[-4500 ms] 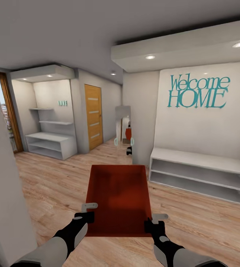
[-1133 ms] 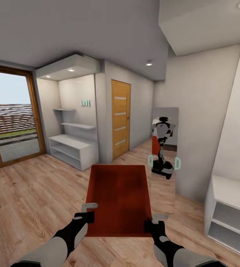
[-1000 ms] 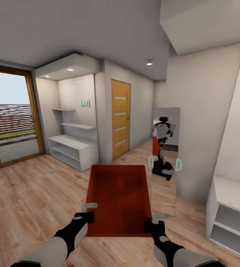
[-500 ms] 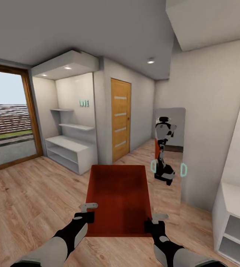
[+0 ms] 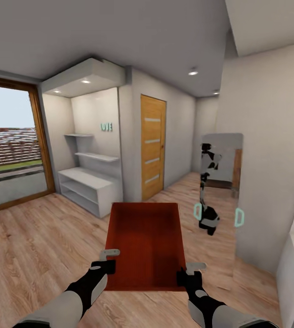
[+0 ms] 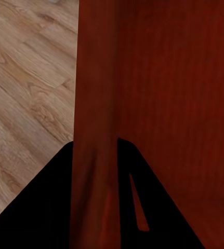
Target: Move the two storage containers from the living room to the garage. In the garage, place one container on the floor and stack the other container on top of it (either order is fine).
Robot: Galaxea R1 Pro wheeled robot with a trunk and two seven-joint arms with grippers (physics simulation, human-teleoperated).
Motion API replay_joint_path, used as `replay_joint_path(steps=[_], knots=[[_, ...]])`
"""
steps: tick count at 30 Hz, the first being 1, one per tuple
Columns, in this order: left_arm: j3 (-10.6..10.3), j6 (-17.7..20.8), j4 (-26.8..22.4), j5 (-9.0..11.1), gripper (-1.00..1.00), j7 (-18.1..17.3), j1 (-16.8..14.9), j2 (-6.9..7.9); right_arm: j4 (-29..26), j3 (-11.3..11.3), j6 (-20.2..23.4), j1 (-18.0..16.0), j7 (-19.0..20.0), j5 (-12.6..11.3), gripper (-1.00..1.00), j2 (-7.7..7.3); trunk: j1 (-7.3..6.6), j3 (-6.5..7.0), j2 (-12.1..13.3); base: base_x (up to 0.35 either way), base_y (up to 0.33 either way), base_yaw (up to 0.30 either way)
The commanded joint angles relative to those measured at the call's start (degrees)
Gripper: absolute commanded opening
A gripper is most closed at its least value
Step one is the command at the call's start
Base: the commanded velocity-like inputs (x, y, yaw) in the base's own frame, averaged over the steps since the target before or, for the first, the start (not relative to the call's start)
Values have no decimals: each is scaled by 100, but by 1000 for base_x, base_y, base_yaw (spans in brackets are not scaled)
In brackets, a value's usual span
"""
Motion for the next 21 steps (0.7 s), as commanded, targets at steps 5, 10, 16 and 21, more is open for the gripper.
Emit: replay_joint_path(steps=[5, 10, 16, 21], knots=[[412, 42, -28, 44, -100, 63, -9, 4, 3, -199, -49, -2, -58, -188, -100, -24, 5, -9, -7, 322, 86, 171], [410, 42, -29, 44, -100, 64, -9, 4, 3, -199, -49, -2, -49, -188, -100, -30, 5, -9, -7, 322, 86, 23], [413, 42, -29, 44, -100, 64, -9, 4, 3, -196, -49, -2, -51, -188, -100, -25, 5, -9, -7, 322, 86, 1], [412, 42, -29, 44, -100, 64, -9, 4, 3, -195, -40, -2, -57, -188, -100, -24, 5, -9, -7, 322, 86, 0]])
